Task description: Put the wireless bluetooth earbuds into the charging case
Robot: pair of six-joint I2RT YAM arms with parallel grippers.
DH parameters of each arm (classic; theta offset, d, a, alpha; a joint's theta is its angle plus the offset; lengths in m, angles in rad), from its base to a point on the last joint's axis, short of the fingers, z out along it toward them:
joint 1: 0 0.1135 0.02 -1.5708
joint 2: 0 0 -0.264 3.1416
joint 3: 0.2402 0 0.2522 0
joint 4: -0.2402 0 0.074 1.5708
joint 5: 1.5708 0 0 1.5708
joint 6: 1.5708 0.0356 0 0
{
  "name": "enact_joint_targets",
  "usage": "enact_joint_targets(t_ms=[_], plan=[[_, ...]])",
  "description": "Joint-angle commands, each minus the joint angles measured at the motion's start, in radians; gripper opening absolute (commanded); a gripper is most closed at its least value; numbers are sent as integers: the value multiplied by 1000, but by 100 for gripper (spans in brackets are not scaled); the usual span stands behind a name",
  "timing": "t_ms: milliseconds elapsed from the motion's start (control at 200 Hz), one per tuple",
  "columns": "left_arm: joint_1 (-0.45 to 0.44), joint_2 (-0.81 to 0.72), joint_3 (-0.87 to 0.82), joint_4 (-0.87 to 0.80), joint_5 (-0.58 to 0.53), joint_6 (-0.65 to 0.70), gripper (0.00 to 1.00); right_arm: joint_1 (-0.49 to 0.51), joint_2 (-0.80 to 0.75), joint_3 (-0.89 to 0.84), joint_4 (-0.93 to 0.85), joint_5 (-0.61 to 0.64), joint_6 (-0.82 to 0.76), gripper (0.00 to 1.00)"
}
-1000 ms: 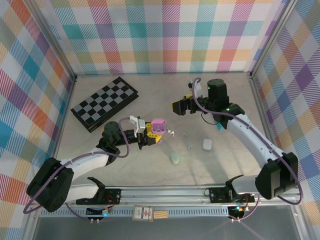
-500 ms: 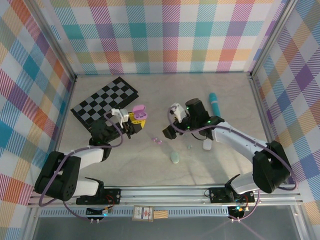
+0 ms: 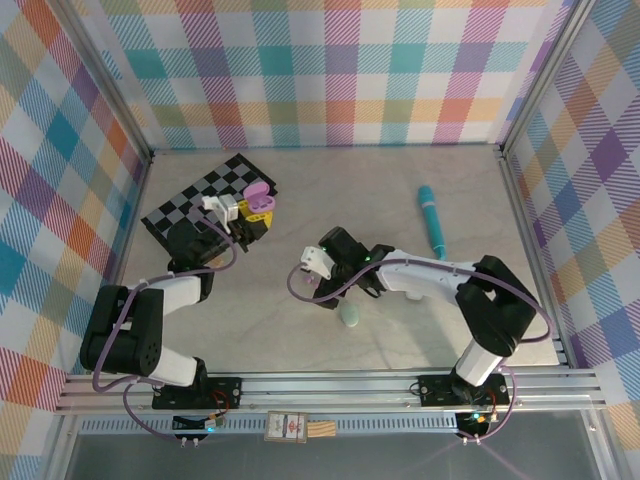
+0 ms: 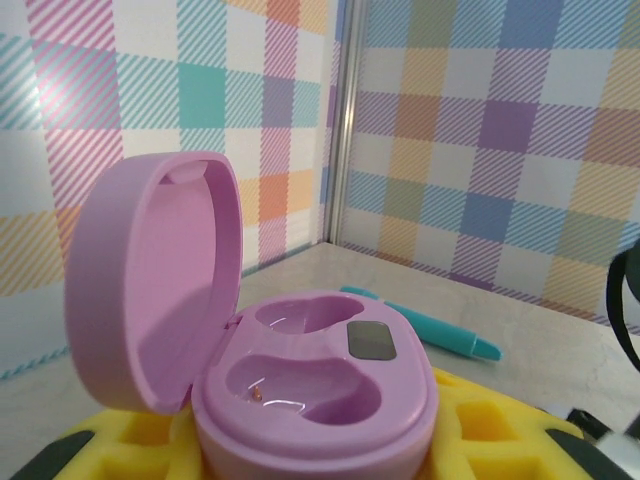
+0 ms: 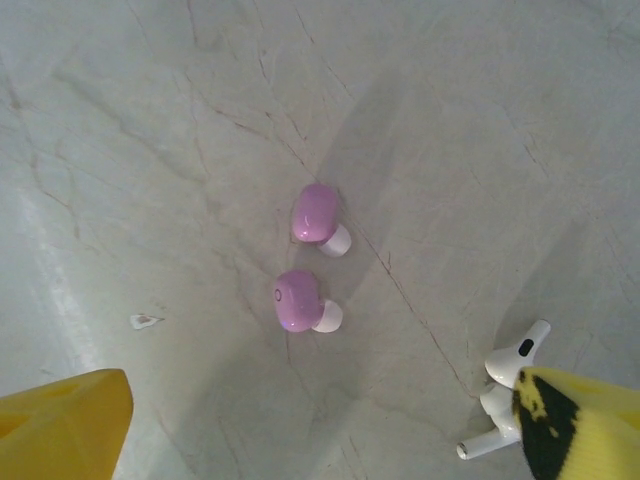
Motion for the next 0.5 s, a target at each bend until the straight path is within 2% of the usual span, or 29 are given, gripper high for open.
enact_joint_targets(t_ms=[0, 170, 495], plan=[[23, 5, 31, 53, 25, 6, 24, 30, 55, 82, -68, 99, -37, 90], [42, 1, 32, 34, 30, 13, 24, 69, 172, 239, -216, 180, 46, 72], [82, -13, 49, -7, 30, 38, 24, 114, 350, 495, -476, 242, 218, 65]])
